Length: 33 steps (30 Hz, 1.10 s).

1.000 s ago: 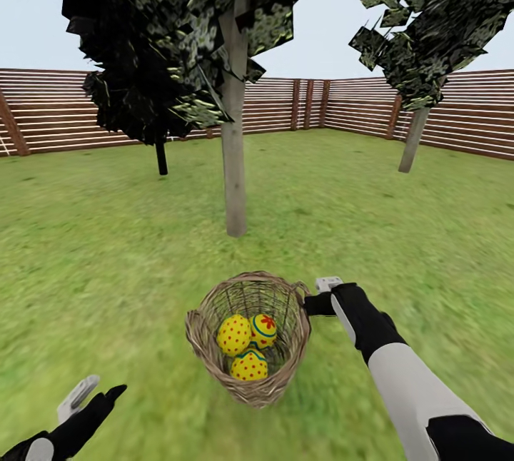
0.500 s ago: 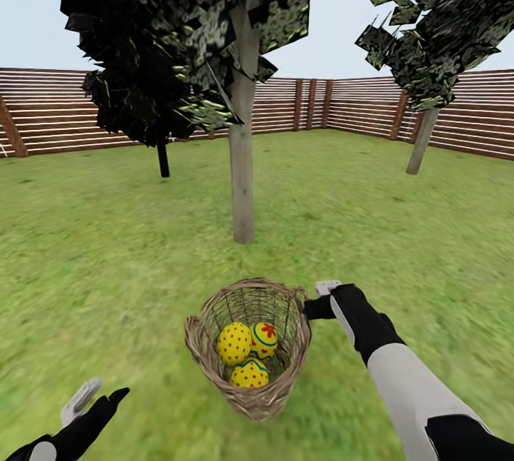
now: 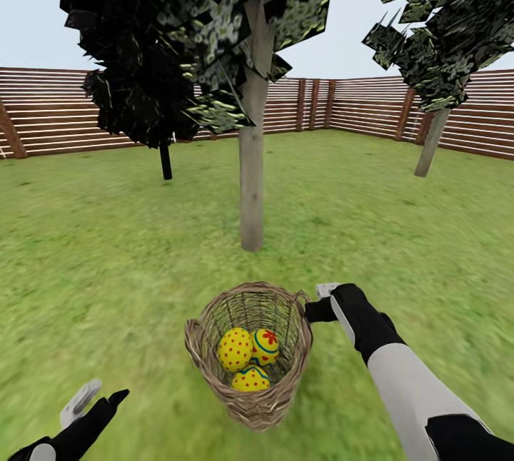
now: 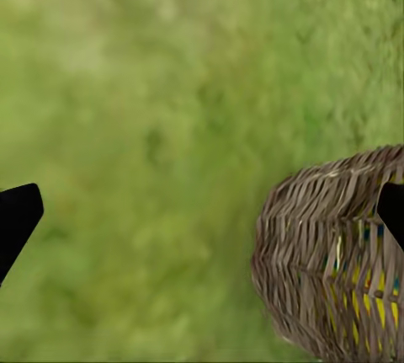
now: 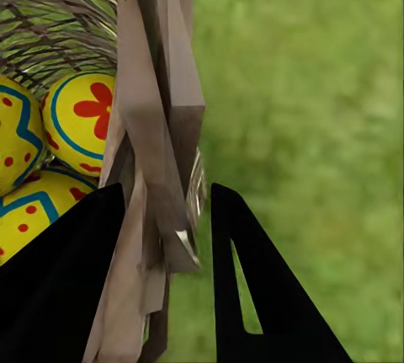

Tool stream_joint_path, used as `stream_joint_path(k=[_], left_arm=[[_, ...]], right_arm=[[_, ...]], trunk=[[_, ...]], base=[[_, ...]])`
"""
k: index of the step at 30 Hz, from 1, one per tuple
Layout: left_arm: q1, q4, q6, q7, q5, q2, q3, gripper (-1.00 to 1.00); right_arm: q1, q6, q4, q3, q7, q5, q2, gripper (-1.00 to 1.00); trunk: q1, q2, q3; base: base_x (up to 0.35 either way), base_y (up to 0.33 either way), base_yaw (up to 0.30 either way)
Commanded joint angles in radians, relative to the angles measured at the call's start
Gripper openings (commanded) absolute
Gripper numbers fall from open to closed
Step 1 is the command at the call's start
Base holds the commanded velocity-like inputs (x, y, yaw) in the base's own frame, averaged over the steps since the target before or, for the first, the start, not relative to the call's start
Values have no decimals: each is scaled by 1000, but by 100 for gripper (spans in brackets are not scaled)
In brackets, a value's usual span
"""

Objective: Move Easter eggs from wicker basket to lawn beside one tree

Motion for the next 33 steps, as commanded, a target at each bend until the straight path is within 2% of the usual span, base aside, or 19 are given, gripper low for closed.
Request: stream_joint_path(k=[1, 29, 33], left_arm=[[-1, 0, 6, -4, 0, 0, 3, 100], [-1, 0, 6, -4, 0, 0, 3, 100], [9, -2, 6, -9, 2, 7, 0, 100]], right_arm=[[-1, 5, -2, 0, 5, -6, 0, -100], [2, 3, -14, -3, 9, -5, 0, -100], [1, -4, -29, -3, 11, 1, 3, -100]], trunk=[[0, 0, -1], [0, 0, -1], [0, 0, -1]], base=[[306, 128, 0], [270, 205, 0], [0, 0, 0]])
